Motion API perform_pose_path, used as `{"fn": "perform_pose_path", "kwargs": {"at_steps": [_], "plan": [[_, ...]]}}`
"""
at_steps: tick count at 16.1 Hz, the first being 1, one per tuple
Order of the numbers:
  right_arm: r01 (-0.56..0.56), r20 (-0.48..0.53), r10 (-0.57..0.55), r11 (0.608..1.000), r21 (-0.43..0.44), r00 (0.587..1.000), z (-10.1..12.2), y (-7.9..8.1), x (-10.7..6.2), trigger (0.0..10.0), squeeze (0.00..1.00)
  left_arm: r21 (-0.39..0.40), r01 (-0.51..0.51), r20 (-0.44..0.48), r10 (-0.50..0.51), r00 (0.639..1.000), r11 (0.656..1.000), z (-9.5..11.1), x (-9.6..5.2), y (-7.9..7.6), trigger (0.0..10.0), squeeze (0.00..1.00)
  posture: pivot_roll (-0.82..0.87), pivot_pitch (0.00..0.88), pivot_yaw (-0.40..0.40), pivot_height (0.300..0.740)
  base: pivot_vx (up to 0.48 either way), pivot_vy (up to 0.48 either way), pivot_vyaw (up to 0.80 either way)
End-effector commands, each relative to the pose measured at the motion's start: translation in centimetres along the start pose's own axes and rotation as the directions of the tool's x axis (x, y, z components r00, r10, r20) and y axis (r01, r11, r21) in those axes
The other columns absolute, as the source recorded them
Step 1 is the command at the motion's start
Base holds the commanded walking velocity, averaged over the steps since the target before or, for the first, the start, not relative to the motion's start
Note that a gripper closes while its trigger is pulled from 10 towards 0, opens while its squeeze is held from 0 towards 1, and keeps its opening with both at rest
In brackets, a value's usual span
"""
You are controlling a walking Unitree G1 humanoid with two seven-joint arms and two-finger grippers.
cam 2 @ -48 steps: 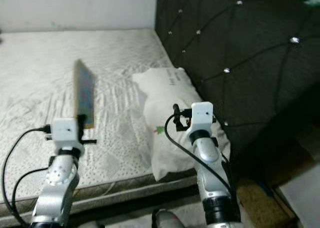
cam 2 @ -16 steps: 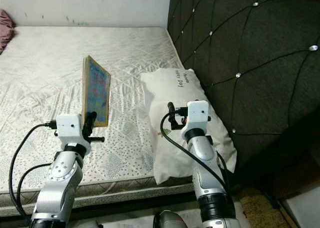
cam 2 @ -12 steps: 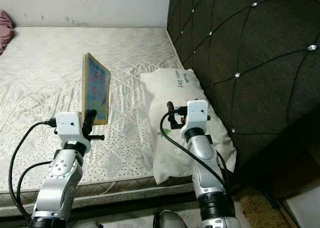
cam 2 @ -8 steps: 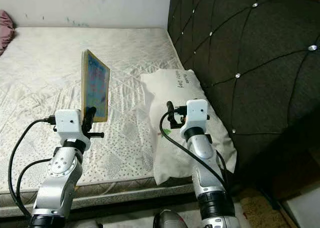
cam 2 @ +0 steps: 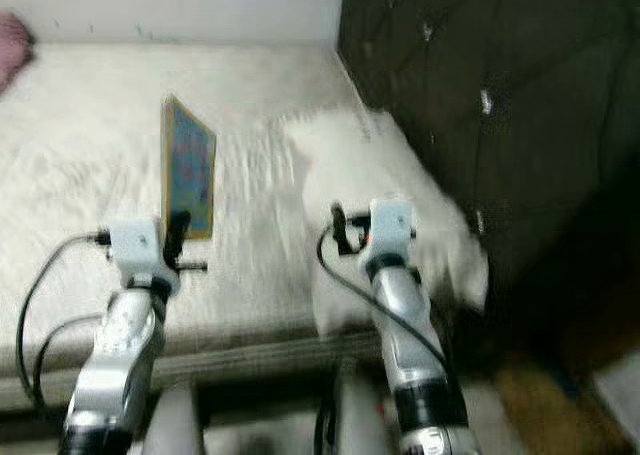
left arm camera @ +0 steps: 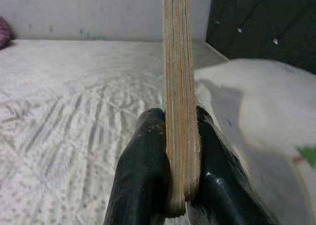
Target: Clean up the room
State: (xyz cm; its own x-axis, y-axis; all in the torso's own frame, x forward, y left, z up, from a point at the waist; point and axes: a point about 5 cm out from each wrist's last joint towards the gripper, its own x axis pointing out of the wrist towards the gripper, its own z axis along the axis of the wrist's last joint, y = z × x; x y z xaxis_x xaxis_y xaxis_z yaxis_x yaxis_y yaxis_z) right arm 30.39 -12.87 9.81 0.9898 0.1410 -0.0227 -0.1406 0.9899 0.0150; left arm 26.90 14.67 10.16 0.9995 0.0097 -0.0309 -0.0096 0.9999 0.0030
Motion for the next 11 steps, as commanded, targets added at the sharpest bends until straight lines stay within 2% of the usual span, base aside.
{"fn": "perform_pose_path", "kwargs": {"at_steps": [1, 5, 8, 11], "plan": [[0.004, 0.011, -0.004, 1.0, -0.008, 1.0, 0.3, -0.2, 0.2, 10.0, 0.0, 0.002, 0.01, 0.062, -0.01, 0.998, 1.0, 1.4, 0.5, -0.2, 10.0, 0.0, 0.01, 0.0, -0.044, 0.585, 0.0, 0.0, 0.0], [0.004, 0.016, -0.004, 1.0, -0.016, 1.0, 0.5, -0.5, 0.5, 10.0, 0.0, -0.004, -0.012, 0.085, 0.013, 0.996, 1.0, 2.4, 0.9, 0.5, 10.0, 0.0, 0.01, 0.0, -0.049, 0.585, 0.0, 0.0, 0.0], [0.005, 0.014, -0.004, 1.0, -0.022, 1.0, 0.4, -0.5, 0.4, 10.0, 0.0, -0.021, 0.001, 0.086, 0.001, 0.996, 1.0, 2.3, 0.7, 0.5, 10.0, 0.0, 0.01, 0.0, -0.045, 0.585, 0.0, 0.0, 0.0], [-0.007, 0.008, 0.007, 0.999, -0.041, 1.0, 0.1, -0.2, 0.3, 10.0, 0.0, -0.033, 0.01, 0.078, -0.007, 0.997, 0.999, 2.0, 0.6, 0.2, 10.0, 0.0, 0.0, 0.0, -0.045, 0.585, 0.274, 0.0, 0.0]]}}
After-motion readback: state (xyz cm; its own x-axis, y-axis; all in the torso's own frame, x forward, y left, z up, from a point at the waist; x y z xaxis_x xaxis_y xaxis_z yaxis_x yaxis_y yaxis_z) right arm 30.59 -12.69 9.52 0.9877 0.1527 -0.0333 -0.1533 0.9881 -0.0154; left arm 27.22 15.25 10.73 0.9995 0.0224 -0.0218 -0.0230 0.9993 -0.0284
